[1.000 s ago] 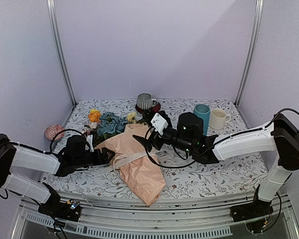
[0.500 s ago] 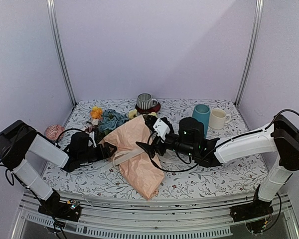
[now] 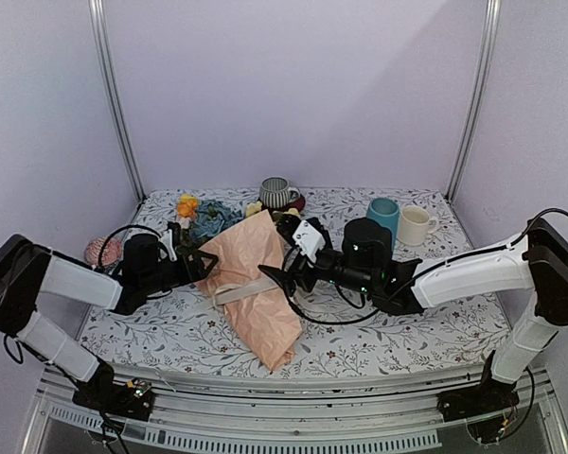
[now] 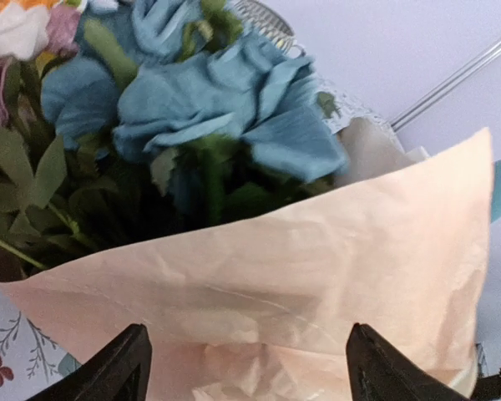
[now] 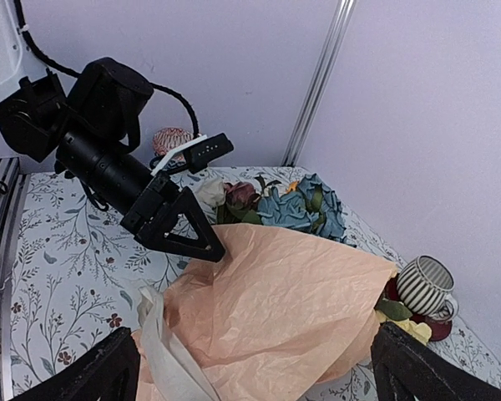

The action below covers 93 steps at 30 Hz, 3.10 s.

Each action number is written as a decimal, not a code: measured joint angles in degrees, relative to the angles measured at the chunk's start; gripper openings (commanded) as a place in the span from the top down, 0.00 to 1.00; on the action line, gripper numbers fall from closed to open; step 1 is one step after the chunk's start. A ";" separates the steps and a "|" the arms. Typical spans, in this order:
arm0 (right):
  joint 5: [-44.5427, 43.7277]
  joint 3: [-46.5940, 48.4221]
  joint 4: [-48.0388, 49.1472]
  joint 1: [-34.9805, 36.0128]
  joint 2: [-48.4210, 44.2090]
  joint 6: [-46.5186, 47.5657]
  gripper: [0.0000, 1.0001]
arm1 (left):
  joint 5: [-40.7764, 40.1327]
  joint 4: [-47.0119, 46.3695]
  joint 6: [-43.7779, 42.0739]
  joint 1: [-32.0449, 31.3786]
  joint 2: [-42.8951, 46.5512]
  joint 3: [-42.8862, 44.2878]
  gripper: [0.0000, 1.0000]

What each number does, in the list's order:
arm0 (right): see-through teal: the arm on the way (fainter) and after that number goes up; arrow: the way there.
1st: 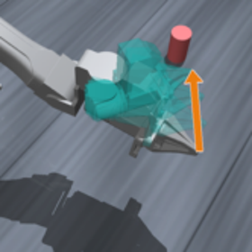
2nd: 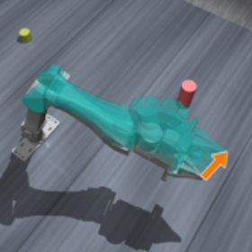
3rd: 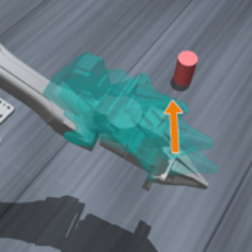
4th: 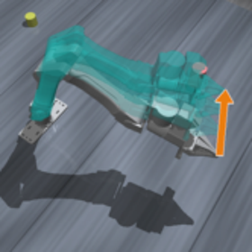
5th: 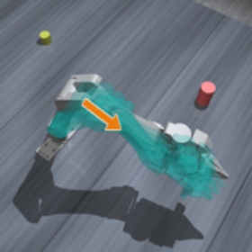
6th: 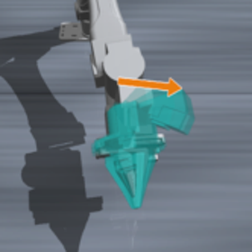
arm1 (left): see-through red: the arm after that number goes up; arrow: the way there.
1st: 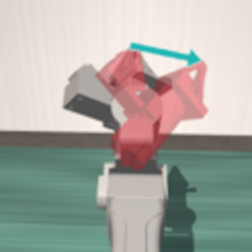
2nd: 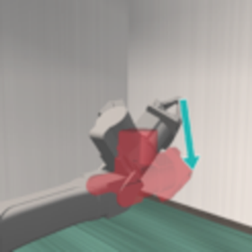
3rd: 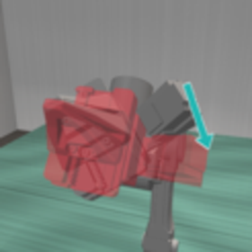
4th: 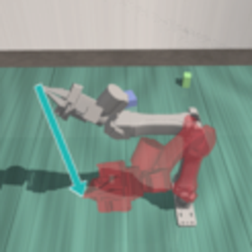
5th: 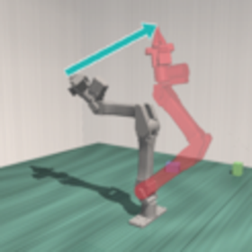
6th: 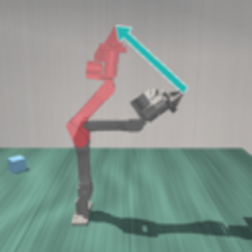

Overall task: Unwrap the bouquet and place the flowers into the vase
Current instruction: Adjust the folded wrapping paper at the center of the board, then untie the half-tied ribbon from the folded wrapping paper.

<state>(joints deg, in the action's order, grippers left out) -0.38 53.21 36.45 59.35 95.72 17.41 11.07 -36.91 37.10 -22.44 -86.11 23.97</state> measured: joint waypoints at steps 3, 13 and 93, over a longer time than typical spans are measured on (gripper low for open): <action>0.48 1.18 0.07 0.00 0.02 0.39 0.01 | 1.44 3.56 -0.96 -0.02 7.76 -0.81 0.18; 3.96 1.90 -5.77 0.28 -1.07 0.20 0.01 | 3.30 19.10 -3.48 -0.81 30.23 -3.91 0.21; -3.98 -3.50 -16.17 -5.79 -1.99 -17.55 0.96 | 4.02 22.93 -10.99 -11.82 23.80 -3.43 0.42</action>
<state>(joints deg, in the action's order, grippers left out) -4.36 49.71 20.27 53.56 93.73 -0.14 15.09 -13.98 26.11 -34.26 -62.30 20.53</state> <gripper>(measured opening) 0.042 0.579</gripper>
